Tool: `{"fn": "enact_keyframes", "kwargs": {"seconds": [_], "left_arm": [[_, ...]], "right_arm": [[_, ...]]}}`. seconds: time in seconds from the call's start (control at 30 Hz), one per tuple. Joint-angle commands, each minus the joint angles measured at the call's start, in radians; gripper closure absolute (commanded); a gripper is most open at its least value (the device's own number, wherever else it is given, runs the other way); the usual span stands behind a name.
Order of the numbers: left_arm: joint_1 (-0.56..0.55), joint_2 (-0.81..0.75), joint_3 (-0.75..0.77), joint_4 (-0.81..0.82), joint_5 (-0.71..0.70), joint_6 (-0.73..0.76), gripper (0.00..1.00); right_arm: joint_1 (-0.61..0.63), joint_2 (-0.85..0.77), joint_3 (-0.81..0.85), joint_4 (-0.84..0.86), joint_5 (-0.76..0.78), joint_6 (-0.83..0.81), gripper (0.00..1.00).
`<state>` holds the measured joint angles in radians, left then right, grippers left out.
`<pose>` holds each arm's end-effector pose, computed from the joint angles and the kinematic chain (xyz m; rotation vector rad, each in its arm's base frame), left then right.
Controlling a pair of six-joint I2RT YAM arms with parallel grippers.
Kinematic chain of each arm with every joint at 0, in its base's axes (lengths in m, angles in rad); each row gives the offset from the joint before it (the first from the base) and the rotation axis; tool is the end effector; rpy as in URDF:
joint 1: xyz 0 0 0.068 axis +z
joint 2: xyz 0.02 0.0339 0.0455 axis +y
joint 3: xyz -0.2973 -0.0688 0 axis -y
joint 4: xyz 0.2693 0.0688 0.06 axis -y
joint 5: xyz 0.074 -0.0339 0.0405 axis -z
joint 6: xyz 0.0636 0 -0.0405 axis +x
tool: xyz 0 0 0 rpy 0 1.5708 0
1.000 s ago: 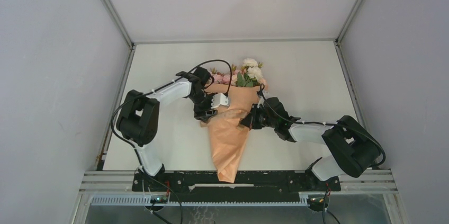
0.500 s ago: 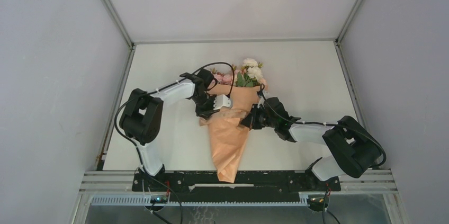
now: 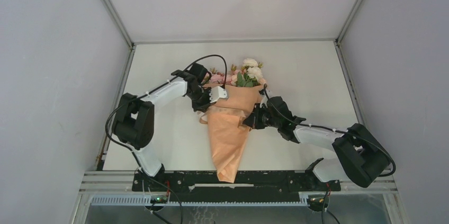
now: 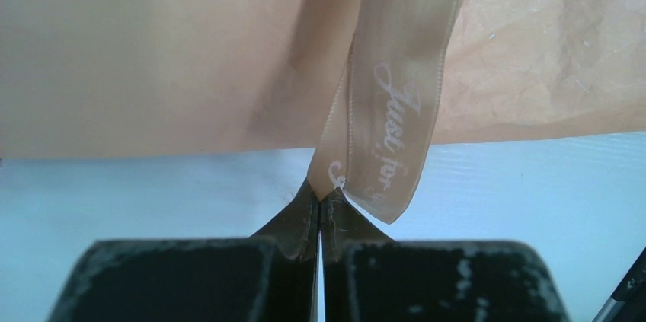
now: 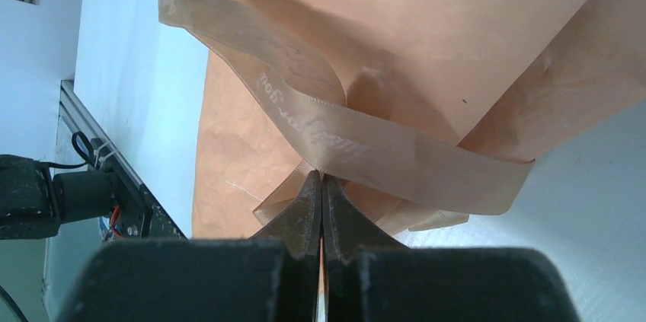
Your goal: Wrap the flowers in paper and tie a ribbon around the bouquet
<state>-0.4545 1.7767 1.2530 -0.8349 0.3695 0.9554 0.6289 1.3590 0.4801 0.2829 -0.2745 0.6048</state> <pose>0.3242 -0.1840 0.1915 1.8663 2.1072 -0.4352 0.2223 0.1830 0.1592 -0.1972 2.3113 0.9700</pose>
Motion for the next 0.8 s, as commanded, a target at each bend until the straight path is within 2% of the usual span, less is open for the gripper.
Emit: {"fn": "enact_keyframes", "kwargs": {"seconds": [0.0, 0.1, 0.33, 0.5, 0.77], "left_arm": [[0.008, -0.076, 0.022, 0.032, 0.013, -0.042, 1.00], [0.008, -0.085, 0.025, 0.036, 0.002, -0.046, 1.00], [0.008, -0.088, 0.017, 0.081, -0.115, -0.057, 1.00], [0.010, -0.102, 0.018, 0.100, -0.131, -0.080, 1.00], [0.009, -0.106, 0.018, 0.099, -0.090, -0.099, 1.00]], "right_arm": [[-0.004, -0.041, 0.028, -0.020, -0.019, -0.042, 1.00], [0.000, -0.040, 0.029, -0.016, -0.037, -0.045, 1.00], [0.017, -0.070, 0.029, -0.044, -0.092, -0.082, 1.00], [0.034, -0.095, 0.060, -0.113, -0.167, -0.144, 1.00], [0.045, -0.051, 0.115, -0.147, -0.165, -0.167, 1.00]]}}
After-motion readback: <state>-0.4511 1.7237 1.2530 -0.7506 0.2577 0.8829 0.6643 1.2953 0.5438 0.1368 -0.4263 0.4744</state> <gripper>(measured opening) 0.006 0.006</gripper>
